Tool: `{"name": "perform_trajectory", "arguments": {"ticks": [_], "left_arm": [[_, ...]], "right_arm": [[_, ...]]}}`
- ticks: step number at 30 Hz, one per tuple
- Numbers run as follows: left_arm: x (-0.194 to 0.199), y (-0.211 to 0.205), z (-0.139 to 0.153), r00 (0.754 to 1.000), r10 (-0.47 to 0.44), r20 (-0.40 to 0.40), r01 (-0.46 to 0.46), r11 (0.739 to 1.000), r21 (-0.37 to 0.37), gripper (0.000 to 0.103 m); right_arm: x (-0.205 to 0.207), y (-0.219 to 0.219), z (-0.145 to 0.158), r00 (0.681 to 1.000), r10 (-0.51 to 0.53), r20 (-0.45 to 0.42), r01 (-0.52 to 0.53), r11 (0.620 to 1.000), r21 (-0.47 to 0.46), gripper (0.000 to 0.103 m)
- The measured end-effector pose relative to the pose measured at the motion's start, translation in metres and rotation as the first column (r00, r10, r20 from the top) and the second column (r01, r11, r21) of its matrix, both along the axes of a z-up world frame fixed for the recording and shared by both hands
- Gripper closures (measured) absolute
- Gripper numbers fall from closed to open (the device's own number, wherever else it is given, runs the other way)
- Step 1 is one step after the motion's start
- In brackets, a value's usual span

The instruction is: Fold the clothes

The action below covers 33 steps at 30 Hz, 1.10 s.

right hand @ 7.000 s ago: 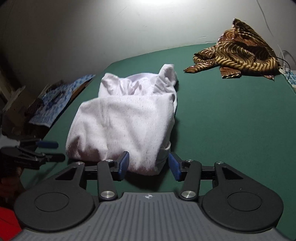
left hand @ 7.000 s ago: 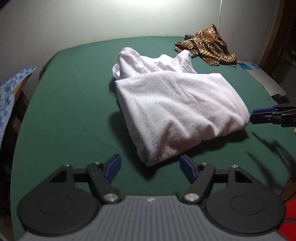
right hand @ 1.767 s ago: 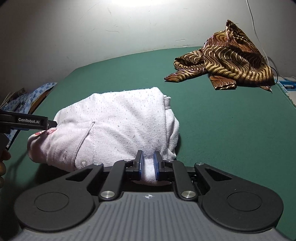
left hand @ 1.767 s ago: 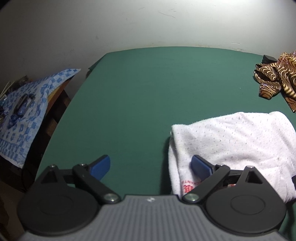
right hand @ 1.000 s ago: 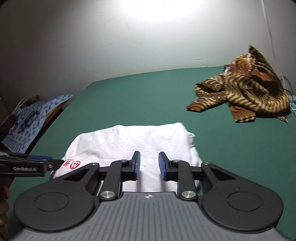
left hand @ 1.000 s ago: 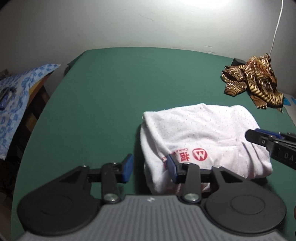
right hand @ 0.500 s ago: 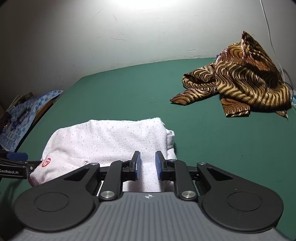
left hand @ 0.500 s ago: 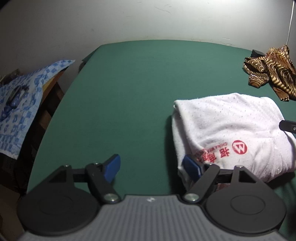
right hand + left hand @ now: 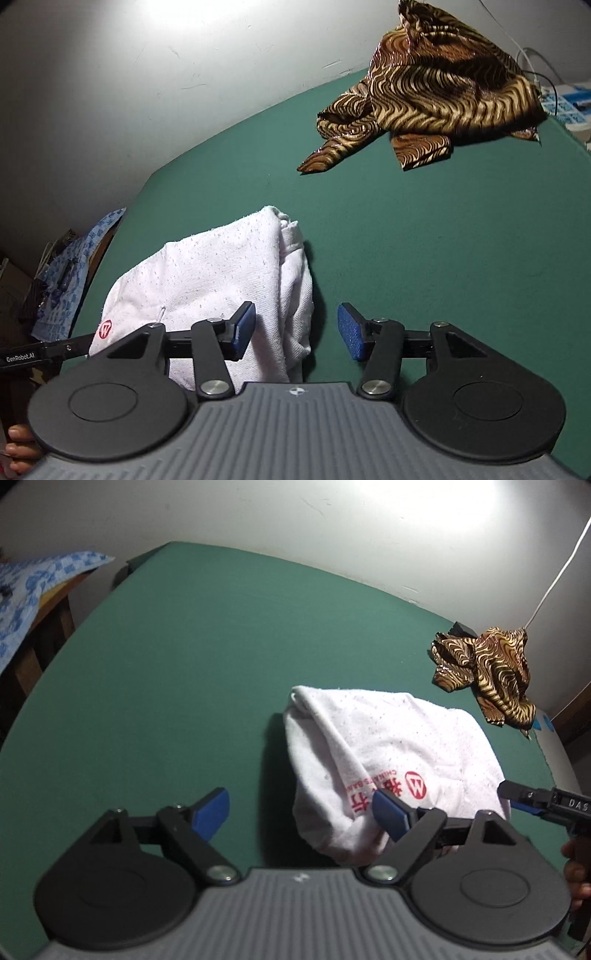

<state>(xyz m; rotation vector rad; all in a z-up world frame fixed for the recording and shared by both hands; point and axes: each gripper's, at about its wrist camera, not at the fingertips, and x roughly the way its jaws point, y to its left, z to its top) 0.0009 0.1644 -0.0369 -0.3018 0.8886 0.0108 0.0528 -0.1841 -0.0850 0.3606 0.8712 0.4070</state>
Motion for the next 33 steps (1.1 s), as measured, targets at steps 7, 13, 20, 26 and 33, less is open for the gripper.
{"name": "perform_trajectory", "arguments": {"ticks": [7, 13, 20, 26, 33], "left_arm": [[-0.008, 0.007, 0.008, 0.999, -0.021, 0.027, 0.023, 0.998, -0.06, 0.004], [0.011, -0.024, -0.009, 0.996, -0.087, 0.006, 0.088, 0.993, -0.078, 0.003], [0.026, -0.038, -0.032, 0.994, -0.107, 0.004, 0.106, 0.977, -0.183, 0.003], [0.028, -0.064, -0.039, 0.989, -0.145, 0.027, 0.147, 0.982, -0.122, 0.002], [0.029, -0.056, -0.034, 0.987, -0.159, 0.032, 0.161, 0.982, -0.101, 0.021]], "right_arm": [[0.004, 0.011, -0.003, 0.999, 0.037, -0.002, -0.037, 0.999, 0.003, 0.046], [0.008, 0.023, -0.009, 0.999, 0.05, -0.017, -0.05, 0.999, -0.002, 0.044], [0.007, 0.018, -0.014, 1.0, 0.028, -0.011, -0.028, 0.998, 0.061, 0.043], [0.005, 0.035, -0.015, 0.999, 0.025, 0.048, -0.026, 0.999, 0.023, 0.039], [0.005, 0.035, -0.014, 0.998, 0.042, 0.039, -0.042, 0.999, 0.002, 0.064]]}}
